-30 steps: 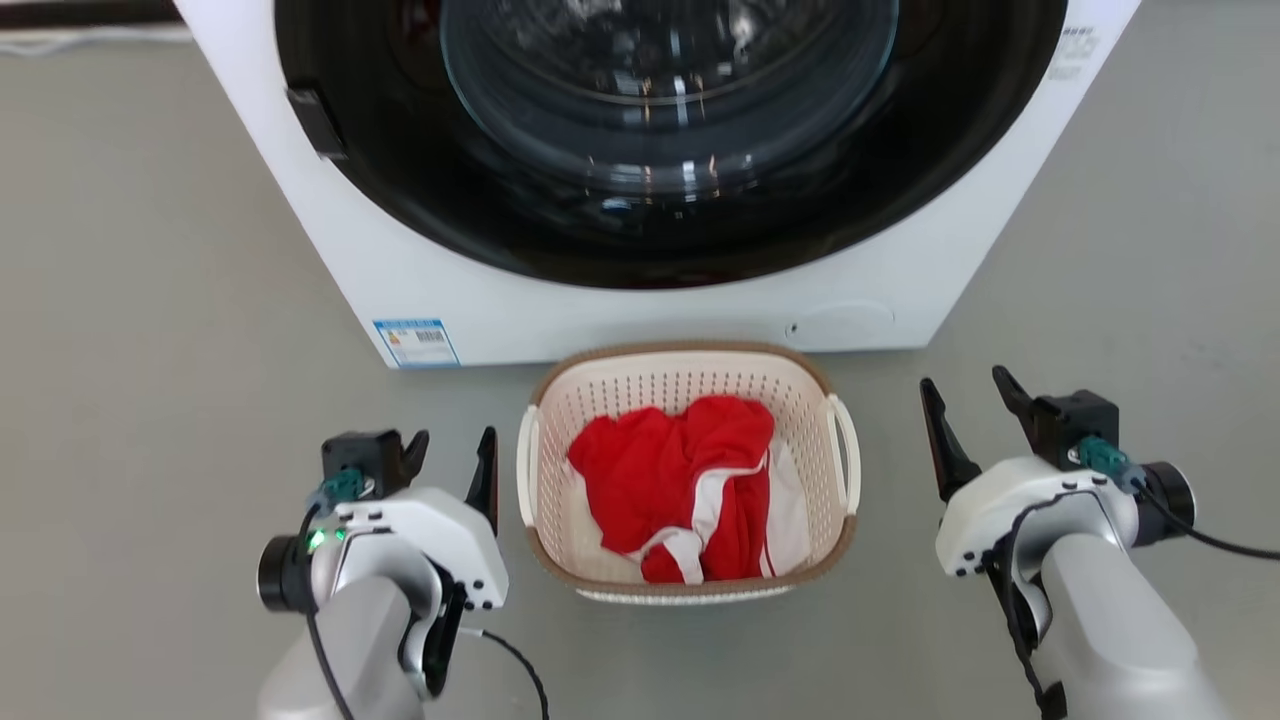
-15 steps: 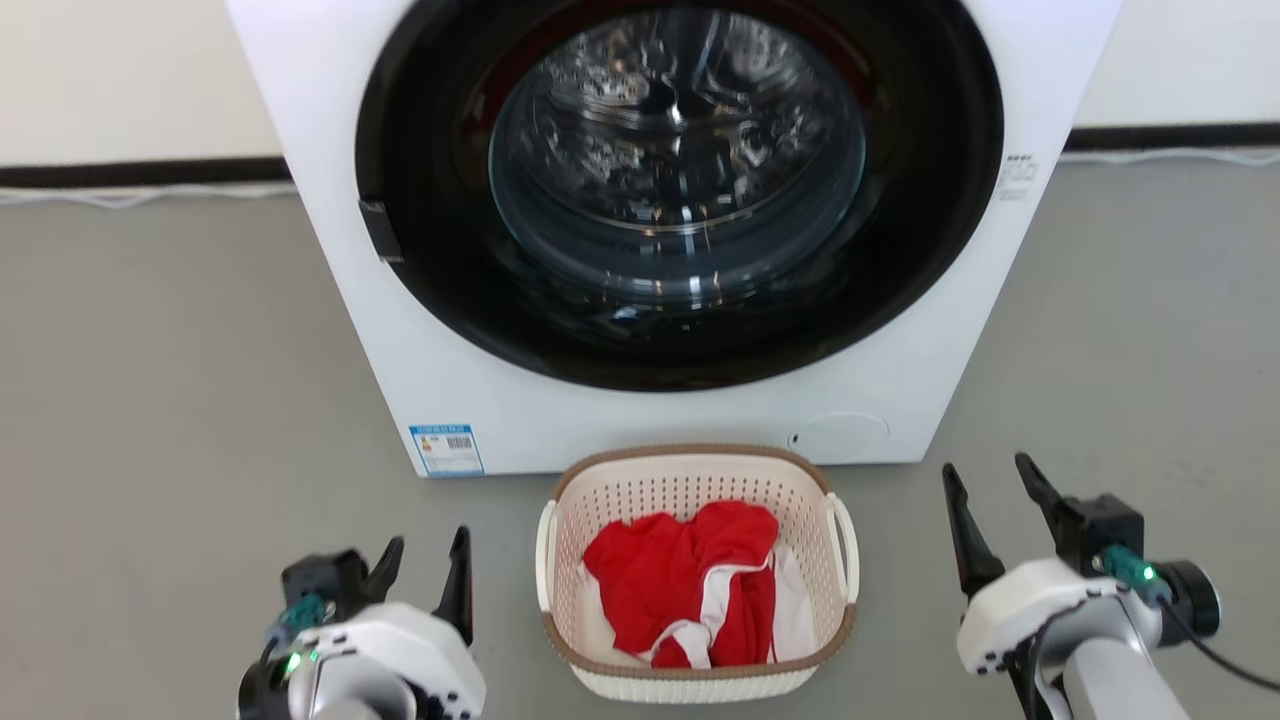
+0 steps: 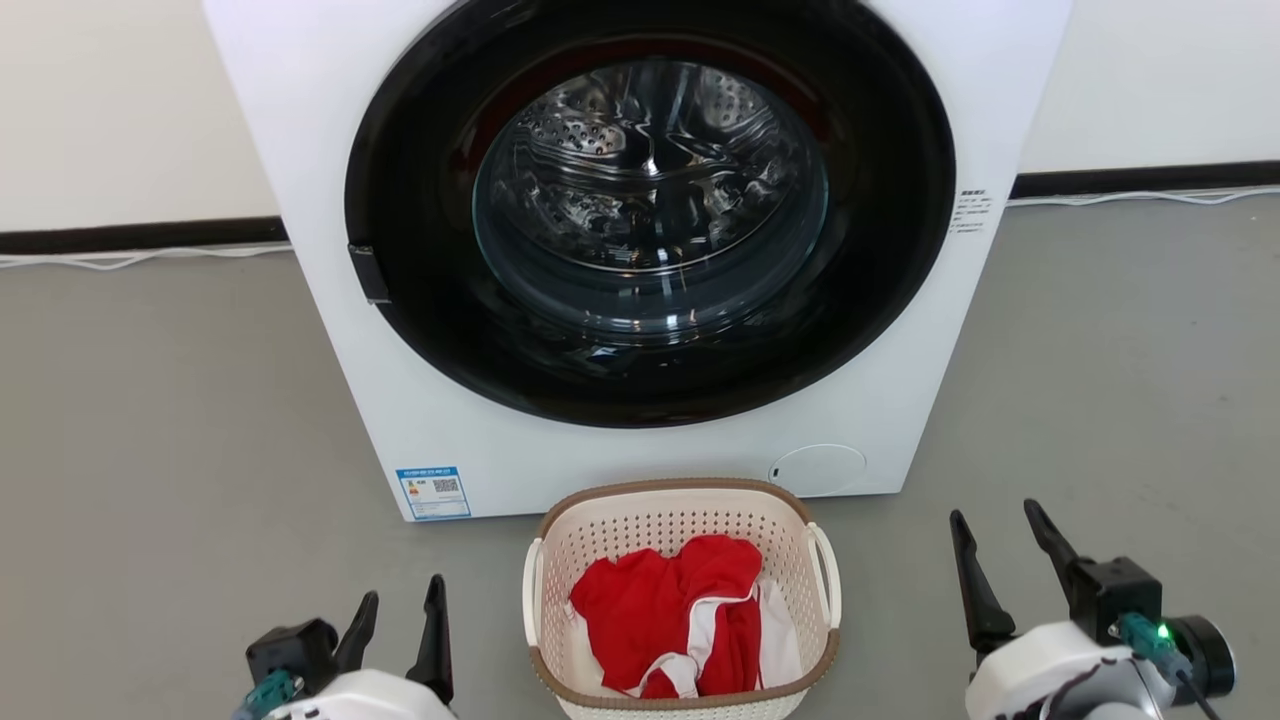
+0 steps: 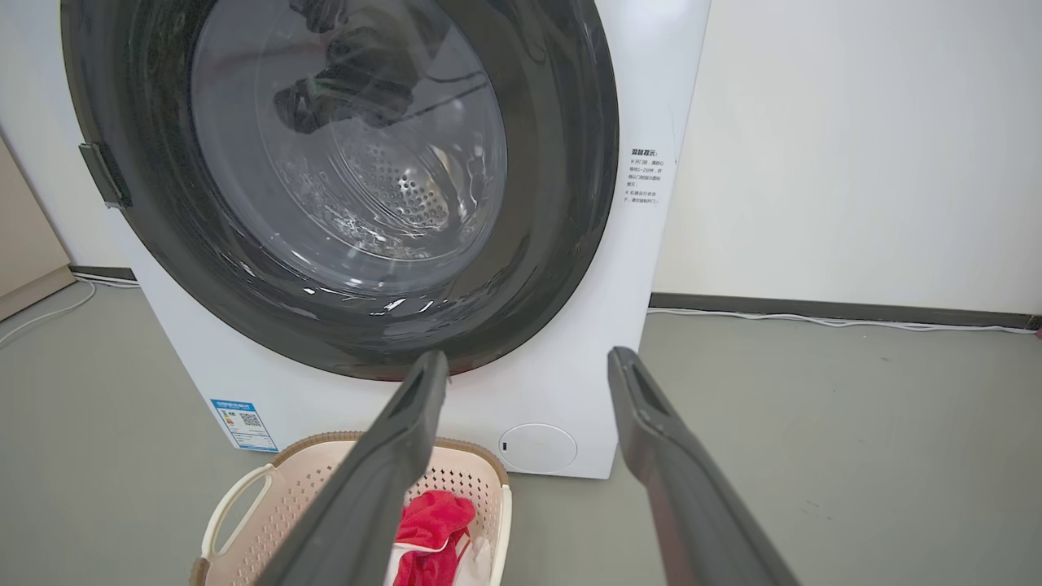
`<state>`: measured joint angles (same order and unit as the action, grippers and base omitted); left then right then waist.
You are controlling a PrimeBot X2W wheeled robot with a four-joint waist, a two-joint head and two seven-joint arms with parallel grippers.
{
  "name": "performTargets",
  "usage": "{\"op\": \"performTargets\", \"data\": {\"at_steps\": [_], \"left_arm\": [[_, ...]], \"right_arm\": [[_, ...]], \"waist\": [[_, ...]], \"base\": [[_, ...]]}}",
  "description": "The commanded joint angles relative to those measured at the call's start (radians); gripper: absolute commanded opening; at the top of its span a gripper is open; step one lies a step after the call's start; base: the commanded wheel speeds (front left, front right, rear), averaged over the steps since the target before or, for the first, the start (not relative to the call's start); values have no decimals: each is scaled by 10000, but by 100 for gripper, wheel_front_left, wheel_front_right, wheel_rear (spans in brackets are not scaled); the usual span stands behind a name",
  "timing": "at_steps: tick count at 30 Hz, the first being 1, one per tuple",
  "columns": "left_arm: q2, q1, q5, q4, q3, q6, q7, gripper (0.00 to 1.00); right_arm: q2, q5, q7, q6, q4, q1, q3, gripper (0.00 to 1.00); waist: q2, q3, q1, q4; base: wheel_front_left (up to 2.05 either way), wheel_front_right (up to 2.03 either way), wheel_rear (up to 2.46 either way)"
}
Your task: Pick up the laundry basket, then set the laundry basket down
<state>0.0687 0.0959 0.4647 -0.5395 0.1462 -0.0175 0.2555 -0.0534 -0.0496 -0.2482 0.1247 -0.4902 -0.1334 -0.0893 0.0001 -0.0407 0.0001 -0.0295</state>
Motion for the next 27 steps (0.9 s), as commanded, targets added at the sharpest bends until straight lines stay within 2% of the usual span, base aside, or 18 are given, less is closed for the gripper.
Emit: {"op": "performTargets", "data": {"at_steps": [1,13,14,19,25,27], "left_arm": [[104,92,-186,345,-406,-36,63,100],[-7,-279,-517,653,-988,-68,63,100],[-67,-481,-462,388,-687,-55,0,0],[-98,-647,-397,37,-705,-78,-25,0],[-102,-588,166,151,-830,-3,-234,0],[-104,-590,355,205,-854,22,-287,0]], "right_arm": [[-14,61,-135,60,346,-65,276,100],[6,63,-135,60,514,258,85,100],[19,2,0,0,241,363,-115,0],[75,43,41,-11,-131,560,-106,0],[72,807,313,-8,-87,469,-218,0],[72,1083,361,-7,-30,487,-204,0]], "waist": [[-1,-69,0,-51],[-1,-229,0,-90],[-1,-231,-1,-92],[-1,-232,0,-88],[-1,-220,22,-70],[-1,-211,16,-64]], "base": [[0,0,0],[0,0,0],[0,0,0],[0,0,0],[0,0,0],[0,0,0]]}}
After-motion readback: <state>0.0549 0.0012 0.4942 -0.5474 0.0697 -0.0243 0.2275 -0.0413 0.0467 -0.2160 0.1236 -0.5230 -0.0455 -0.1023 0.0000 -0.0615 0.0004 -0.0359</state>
